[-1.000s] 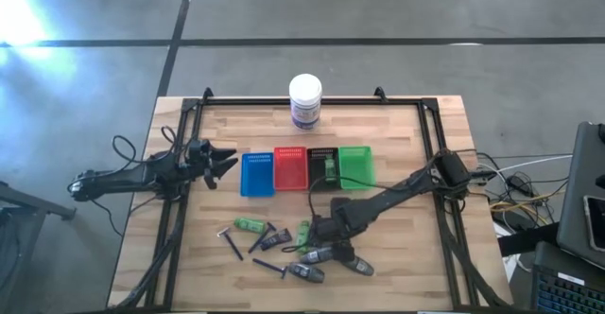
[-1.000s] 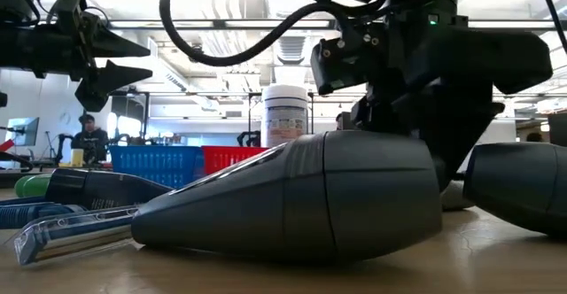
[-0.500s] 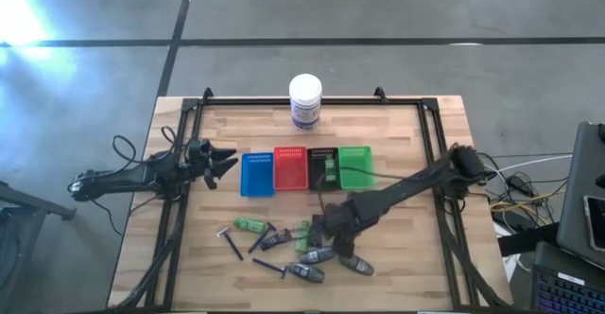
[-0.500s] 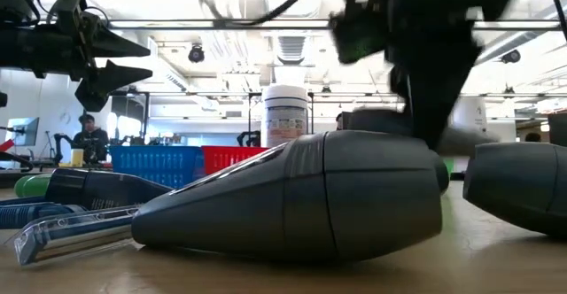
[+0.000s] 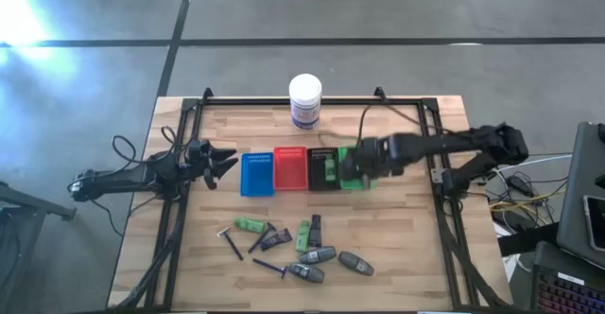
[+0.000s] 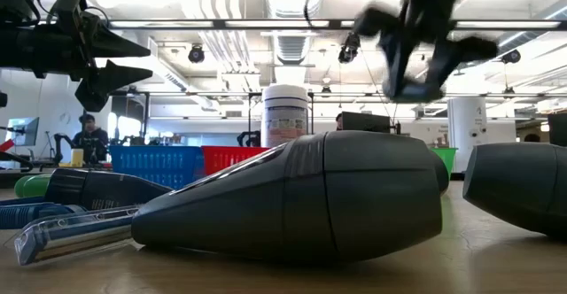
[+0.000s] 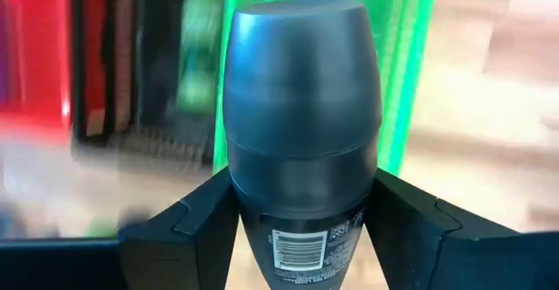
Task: Pick & Place Travel size toiletries
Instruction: Put the black deodorant into the green basket
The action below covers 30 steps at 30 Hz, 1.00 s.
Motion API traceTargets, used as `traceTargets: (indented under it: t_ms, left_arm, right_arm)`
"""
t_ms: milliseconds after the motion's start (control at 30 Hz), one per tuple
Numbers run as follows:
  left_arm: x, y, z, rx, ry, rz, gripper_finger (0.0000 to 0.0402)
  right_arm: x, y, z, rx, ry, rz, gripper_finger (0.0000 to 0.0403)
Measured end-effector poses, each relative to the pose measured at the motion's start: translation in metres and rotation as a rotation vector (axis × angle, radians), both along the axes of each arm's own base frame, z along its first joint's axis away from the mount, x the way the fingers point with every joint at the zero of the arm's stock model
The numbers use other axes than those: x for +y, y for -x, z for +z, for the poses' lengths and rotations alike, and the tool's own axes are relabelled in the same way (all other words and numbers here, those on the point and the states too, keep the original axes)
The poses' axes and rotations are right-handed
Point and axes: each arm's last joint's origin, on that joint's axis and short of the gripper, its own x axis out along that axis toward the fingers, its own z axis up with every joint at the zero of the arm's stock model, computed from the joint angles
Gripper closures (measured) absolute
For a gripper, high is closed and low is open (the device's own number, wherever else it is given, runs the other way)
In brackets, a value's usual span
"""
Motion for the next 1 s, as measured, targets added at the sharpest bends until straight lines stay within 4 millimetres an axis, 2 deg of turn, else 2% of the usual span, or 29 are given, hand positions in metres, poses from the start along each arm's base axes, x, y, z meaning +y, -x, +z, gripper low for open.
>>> traceTargets:
  t_ms: [133, 233, 400, 633, 833, 1000]
  left_arm:
    - [0.0, 0.0, 0.0, 0.0, 0.0, 0.0, 0.0195]
    - [0.0, 0.0, 0.0, 0.0, 0.0, 0.0, 0.0195]
    - [0.0, 0.0, 0.0, 0.0, 0.0, 0.0, 0.0195]
    - [0.0, 0.0, 0.0, -0.001, 0.0, 0.0, 0.0195]
    - [0.0, 0.0, 0.0, -0.001, 0.0, 0.0, 0.0195]
    - [0.0, 0.0, 0.0, -0.001, 0.0, 0.0, 0.0195]
  right_arm:
    - [-0.036, 0.0, -0.021, -0.079, -0.024, -0.079, 0.0191]
    - [-0.05, -0.003, -0.035, -0.113, -0.033, -0.119, 0.0198]
    - [-0.051, -0.006, -0.056, -0.079, -0.109, -0.087, 0.0195]
    - [-0.053, -0.015, -0.076, -0.024, -0.126, -0.064, 0.0147]
    - [-0.053, -0.026, -0.066, -0.044, -0.095, -0.004, 0.0112]
    - [-0.033, -0.029, -0.036, -0.06, -0.036, 0.121, 0.0094]
